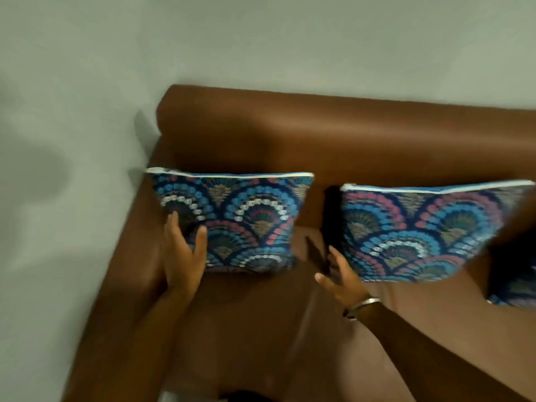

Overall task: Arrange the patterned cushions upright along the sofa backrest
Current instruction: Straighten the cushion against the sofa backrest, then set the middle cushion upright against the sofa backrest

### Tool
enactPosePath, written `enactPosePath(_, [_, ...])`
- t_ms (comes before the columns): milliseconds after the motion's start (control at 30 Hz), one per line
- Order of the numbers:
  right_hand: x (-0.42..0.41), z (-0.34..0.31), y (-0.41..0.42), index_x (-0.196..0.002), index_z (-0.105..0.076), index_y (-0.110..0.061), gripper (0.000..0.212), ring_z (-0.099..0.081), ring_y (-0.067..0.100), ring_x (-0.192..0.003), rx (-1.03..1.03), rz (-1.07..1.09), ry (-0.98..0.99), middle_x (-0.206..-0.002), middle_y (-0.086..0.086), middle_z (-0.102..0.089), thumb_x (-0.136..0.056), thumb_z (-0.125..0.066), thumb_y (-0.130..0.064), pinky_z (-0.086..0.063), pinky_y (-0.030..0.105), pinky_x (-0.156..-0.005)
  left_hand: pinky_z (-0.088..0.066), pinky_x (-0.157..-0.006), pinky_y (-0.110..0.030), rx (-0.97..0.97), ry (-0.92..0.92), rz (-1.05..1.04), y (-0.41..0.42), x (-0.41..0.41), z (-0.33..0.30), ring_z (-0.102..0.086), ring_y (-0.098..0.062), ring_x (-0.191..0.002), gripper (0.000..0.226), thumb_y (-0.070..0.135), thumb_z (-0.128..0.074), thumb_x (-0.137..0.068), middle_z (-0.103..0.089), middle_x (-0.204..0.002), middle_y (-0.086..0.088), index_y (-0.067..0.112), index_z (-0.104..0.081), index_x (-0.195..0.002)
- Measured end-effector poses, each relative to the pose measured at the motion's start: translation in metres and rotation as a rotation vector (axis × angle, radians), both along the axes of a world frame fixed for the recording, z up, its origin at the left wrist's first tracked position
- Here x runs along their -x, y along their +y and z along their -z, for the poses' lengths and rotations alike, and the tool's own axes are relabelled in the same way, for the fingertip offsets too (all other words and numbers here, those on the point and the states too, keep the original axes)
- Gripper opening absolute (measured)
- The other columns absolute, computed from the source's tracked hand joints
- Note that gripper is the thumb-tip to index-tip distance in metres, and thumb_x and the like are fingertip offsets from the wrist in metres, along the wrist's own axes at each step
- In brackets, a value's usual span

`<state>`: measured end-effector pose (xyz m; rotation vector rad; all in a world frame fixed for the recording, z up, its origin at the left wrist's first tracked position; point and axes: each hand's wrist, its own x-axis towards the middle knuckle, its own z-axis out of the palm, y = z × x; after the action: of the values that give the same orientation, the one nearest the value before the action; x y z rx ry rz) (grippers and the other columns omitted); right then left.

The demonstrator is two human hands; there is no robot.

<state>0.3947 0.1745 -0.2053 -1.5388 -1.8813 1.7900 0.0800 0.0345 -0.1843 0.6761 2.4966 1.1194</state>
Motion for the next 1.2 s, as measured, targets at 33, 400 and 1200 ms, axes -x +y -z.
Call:
enactPosePath(33, [-0.037,-0.006,0.001,-0.153,-0.025,-0.011,0.079,-0.04,0.02,-0.138,-0.01,0.026,-0.015,-0.143,0.003,-0.042,-0.088,-0.07,-0.013,-0.039,0.036,-0.109,-0.033,-0.117,-0.054,0.045,0.109,0.095,0.008,-0.034,-0.003,-0.034,-0.035,-0.147,0.078,0.05,-0.056,-0.094,-0.04,-0.157,-0.02,0.006,-0.032,-0.154])
enactPosePath(400, [-0.469,-0.017,0.144,-0.141,-0.044,-0.006,0.064,-0.056,0.035,-0.122,-0.134,0.779,-0.263,-0.138,0.018,-0.056,-0.087,-0.072,-0.024,-0.046,0.045,-0.1,-0.041,-0.111,-0.028,-0.364,-0.034,0.949,0.303,-0.489,-0.103,-0.052,-0.007,-0.131,0.044,0.025,-0.062,-0.096,-0.059,-0.141,-0.003,0.012,-0.058,-0.137])
enactPosePath(1200, [-0.603,0.004,0.303,-0.141,-0.046,-0.017,0.103,-0.057,0.024,-0.126,-0.174,1.042,0.157,-0.14,0.007,-0.058,-0.065,-0.052,-0.087,-0.048,0.046,-0.103,-0.028,-0.116,-0.059,0.102,-1.129,0.594,0.424,-0.667,0.015,-0.041,-0.023,-0.143,0.09,0.085,-0.034,-0.078,-0.044,-0.156,0.006,0.033,-0.037,-0.151])
